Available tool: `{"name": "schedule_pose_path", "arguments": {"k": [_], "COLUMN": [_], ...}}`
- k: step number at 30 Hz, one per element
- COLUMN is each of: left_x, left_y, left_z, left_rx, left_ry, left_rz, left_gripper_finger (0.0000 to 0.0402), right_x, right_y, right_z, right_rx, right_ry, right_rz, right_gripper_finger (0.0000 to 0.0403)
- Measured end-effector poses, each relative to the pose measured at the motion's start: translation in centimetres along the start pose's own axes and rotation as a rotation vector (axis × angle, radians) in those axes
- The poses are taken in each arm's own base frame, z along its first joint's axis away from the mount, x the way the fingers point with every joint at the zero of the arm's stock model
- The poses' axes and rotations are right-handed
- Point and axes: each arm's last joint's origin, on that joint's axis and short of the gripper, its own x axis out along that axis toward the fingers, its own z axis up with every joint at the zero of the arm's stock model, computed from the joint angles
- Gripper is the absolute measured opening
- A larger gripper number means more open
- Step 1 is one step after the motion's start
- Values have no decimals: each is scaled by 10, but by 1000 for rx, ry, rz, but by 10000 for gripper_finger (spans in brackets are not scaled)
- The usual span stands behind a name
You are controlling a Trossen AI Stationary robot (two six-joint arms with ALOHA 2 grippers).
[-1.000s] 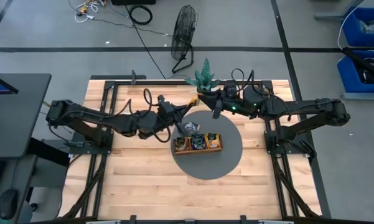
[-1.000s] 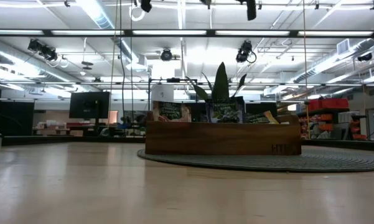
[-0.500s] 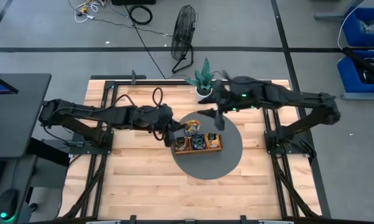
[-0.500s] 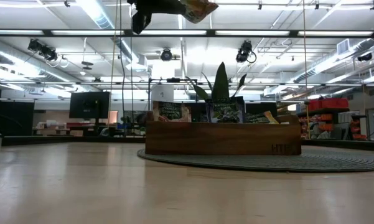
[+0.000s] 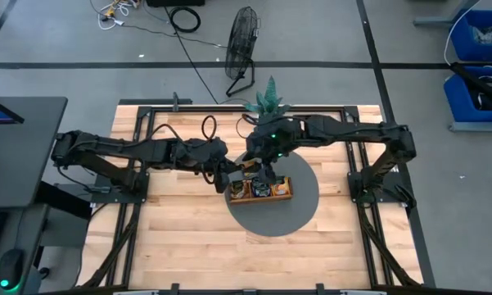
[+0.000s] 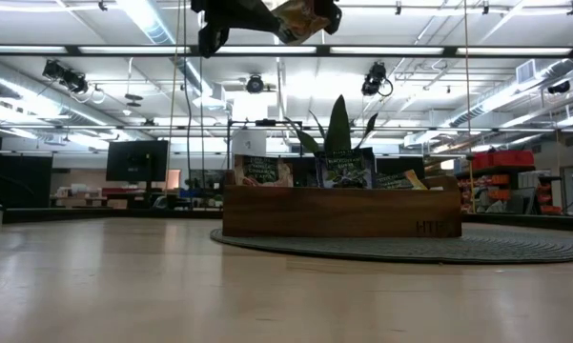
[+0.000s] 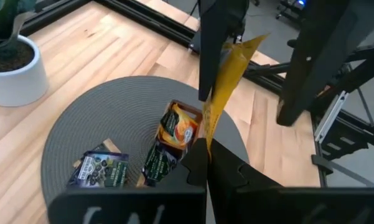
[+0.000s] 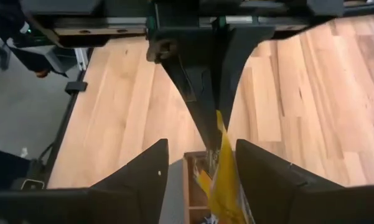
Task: Pick & Place Tea
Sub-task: Put the yellow tea bag into the right section of the wooden organizer
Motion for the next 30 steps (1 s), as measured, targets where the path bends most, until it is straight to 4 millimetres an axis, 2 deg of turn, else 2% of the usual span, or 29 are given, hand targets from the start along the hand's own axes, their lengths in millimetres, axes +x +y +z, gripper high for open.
{"name": "schedule_pose_path", "arguments": {"k": [2,5,10,12,24,30], "left_x": [0,0,0,0,0,0], "left_y": [0,1,1,1,2,4], "left_z": [-1,-2,-2,-3,-5,-11], "left_rx": [2,5,9,24,98,105], "left_ry": [7,24,25,26,54,105], "left_rz": [3,13,12,13,28,42], "left_gripper_finger": [1,1,1,1,9,6], "right_x": [-1,-1,-2,-2,-6,-21], "right_y": [-1,-2,-3,-3,-10,-8], "right_z": [-2,-3,-5,-5,-8,-12], "right_rx": [3,-5,-21,-36,-39,-32], "right_ry": [23,35,48,52,84,106], "right_rz": [-3,-6,-8,-8,-59,-78], "right_gripper_finger": [185,151,42,14,4,2]}}
